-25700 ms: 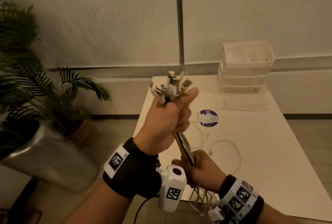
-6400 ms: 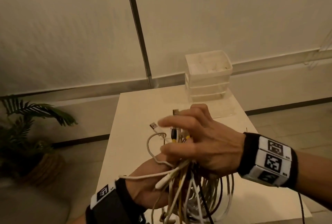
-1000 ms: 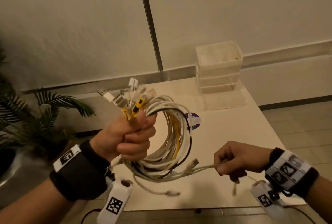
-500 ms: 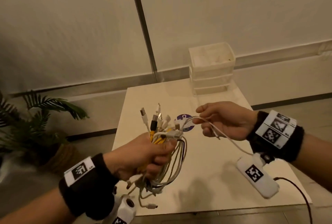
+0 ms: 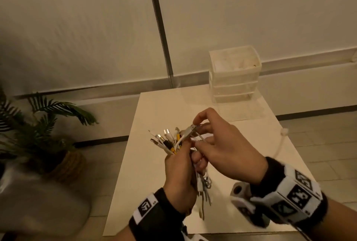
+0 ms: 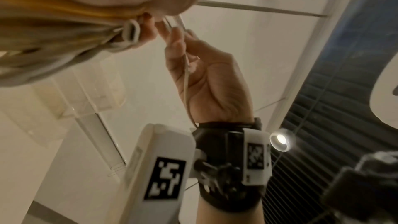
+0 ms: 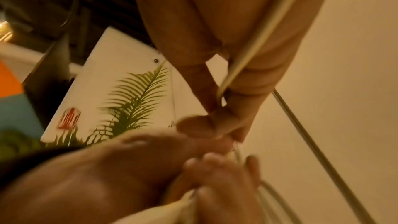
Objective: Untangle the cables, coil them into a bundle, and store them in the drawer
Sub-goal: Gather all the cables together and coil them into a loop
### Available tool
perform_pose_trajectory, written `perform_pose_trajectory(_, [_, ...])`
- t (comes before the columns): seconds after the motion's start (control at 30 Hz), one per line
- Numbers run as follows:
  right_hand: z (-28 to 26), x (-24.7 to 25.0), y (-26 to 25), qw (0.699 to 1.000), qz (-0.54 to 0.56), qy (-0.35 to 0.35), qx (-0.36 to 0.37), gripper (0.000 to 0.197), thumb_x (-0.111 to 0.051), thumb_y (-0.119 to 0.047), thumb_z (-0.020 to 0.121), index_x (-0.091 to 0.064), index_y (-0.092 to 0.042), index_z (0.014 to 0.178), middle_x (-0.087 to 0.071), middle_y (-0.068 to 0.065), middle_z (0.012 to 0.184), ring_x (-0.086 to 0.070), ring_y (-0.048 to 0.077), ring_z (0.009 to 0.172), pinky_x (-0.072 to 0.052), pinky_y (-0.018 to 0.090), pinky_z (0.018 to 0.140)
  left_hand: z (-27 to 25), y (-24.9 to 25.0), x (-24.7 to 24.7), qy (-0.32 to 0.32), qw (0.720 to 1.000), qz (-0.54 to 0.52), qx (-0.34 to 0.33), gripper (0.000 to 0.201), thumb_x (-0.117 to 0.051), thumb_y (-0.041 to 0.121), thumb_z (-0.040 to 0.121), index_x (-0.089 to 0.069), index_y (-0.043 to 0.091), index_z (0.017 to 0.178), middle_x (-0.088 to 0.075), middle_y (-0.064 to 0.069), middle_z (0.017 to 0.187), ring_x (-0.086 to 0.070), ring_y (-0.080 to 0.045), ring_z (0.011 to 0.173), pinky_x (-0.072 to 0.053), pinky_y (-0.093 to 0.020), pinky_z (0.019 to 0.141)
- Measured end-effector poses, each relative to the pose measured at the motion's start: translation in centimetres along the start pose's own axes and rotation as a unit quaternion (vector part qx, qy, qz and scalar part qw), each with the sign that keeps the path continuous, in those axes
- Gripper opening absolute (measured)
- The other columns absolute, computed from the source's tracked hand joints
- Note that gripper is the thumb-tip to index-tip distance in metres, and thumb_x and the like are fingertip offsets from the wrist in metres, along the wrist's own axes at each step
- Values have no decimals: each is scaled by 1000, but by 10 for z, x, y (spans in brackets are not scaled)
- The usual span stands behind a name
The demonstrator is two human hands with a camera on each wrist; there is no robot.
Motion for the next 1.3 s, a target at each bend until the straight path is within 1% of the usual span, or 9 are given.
perform_pose_trajectory(0.17, [-13,-27,15,994,-49,83,47,21,-52,-7,89,-52,-26,100,-69,-3,84,-67,12,67,-57,35,68,14,-1,7,-52,984,-164,48,57,-62,64,83,-70,8,88,-55,-12,83,-54,-23,81,-41,-34,78])
perform_pose_trajectory(0.27, [-22,-44,23,966,-222,33,127,17,-48,-17,89,-55,-24,102,-66,-5,94,-61,14,82,-48,27,73,17,7,9,-50,977,-182,98,56,-58,69,77,-58,17,60,-50,-1,57,-52,-17,61,-44,-31,65])
perform_pose_trajectory(0.47, [-42,-52,42,903,-336,-5,267,45,-66,-9,69,-63,-18,112,-67,0,118,-53,11,102,-49,20,84,28,20,22,-60,986,-134,76,43,-59,54,86,-49,18,64,-46,3,54,-47,-11,43,-44,-23,45])
perform_pose_trajectory(0.63, [-71,-17,78,960,-188,-38,205,18,-59,-33,91,-66,-31,107,-69,-18,109,-64,-4,92,-52,13,77,43,48,44,-158,965,-204,42,39,-53,54,93,-47,22,71,-46,9,54,-50,-1,47,-47,-17,48])
perform_pose_trajectory(0.77, [-73,27,110,987,-115,105,47,20,-54,-48,87,-68,-34,86,-69,-25,88,-65,-2,80,-47,11,71,50,82,53,-289,948,-91,92,34,-62,46,90,-50,19,75,-37,9,52,-32,-1,41,-36,-15,41])
perform_pose_trajectory(0.87, [-52,48,105,974,-101,202,32,18,-67,-28,85,-62,-30,102,-64,-22,102,-61,0,97,-48,14,83,51,100,47,-354,913,73,187,32,-66,33,93,-44,16,76,-38,8,52,-38,-2,36,-35,-17,37])
perform_pose_trajectory(1.03, [4,47,38,979,-141,35,146,85,-71,-27,78,-22,-27,147,-29,-12,150,-27,2,139,-28,31,116,39,97,15,-415,817,278,287,17,-59,18,96,-49,13,83,-42,7,50,-40,-2,34,-26,-15,34])
perform_pose_trajectory(1.17, [20,35,-11,887,-355,-85,284,95,-59,-39,80,-2,-20,153,3,-4,162,14,17,148,-2,48,121,32,85,-6,-401,773,404,279,35,-50,13,95,-61,20,63,-45,7,46,-37,-2,32,-28,-13,33])
perform_pose_trajectory(1.3, [-5,37,-37,792,-498,-124,329,97,-57,-30,70,-7,-15,152,-7,4,162,11,21,149,4,50,120,26,80,-11,-376,744,467,296,65,-28,12,104,-60,23,49,-45,11,41,-38,2,32,-29,-9,37])
Point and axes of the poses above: each hand's wrist, its own z-axis towards the middle knuckle, its own x-axis out of the back of the hand, y = z × x, the point moved 1 cm from there along z, towards the middle knuckle
